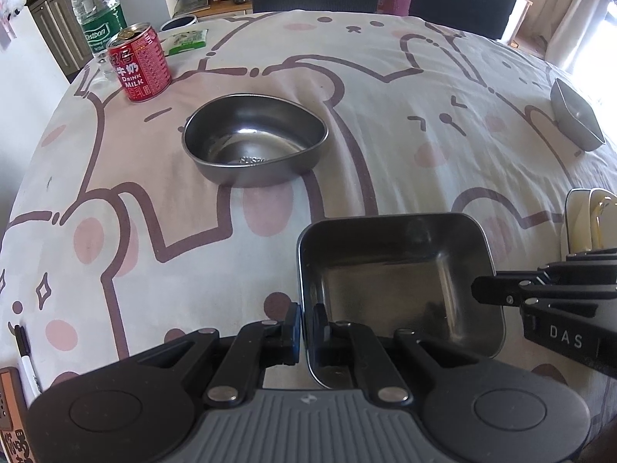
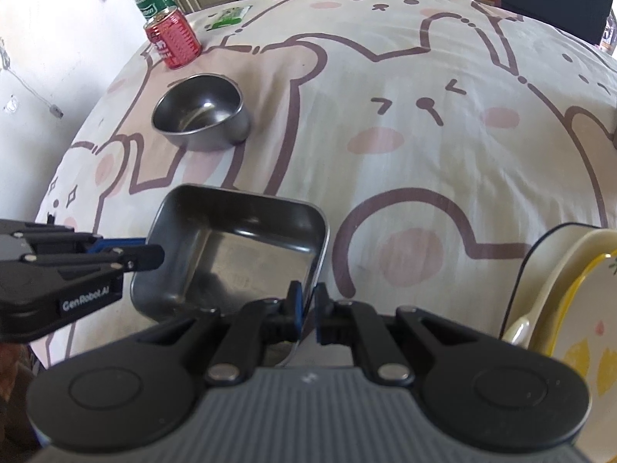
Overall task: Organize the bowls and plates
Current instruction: 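Lift the steel tray and carry it toward the stacked dishes with both grippers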
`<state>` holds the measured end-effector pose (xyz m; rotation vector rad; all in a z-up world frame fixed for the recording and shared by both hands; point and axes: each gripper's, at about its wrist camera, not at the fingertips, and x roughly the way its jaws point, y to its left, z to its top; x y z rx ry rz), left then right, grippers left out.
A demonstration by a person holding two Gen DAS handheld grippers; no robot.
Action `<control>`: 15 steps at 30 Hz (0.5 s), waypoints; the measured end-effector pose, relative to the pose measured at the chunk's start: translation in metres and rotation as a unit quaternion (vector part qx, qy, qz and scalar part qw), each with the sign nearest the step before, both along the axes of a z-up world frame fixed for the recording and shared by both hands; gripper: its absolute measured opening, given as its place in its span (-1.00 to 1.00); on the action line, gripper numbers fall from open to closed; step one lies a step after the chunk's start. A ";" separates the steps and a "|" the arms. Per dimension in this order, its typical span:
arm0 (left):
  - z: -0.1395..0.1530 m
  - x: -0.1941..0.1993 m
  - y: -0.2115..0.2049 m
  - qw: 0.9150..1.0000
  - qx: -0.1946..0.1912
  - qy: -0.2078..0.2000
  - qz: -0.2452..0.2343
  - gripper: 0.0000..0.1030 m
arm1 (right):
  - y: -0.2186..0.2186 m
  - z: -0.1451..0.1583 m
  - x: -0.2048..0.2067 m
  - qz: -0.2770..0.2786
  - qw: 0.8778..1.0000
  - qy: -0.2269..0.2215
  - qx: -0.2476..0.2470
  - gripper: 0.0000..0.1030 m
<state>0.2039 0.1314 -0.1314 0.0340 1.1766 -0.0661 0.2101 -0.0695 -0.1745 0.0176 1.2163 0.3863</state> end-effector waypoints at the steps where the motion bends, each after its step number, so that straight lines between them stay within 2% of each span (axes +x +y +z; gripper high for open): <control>1: 0.000 0.000 0.000 1.000 0.000 0.000 0.000 -0.87 | 0.000 0.000 -0.001 0.002 1.000 -0.001 -0.001 -0.85; 10: 0.000 0.000 0.000 1.000 0.003 -0.001 -0.001 -0.87 | 0.000 0.001 -0.004 0.004 1.000 0.003 0.002 -0.84; 15: -0.001 0.001 0.001 1.000 0.016 0.002 0.000 -0.78 | -0.001 0.001 -0.005 0.003 1.000 0.000 0.002 -0.82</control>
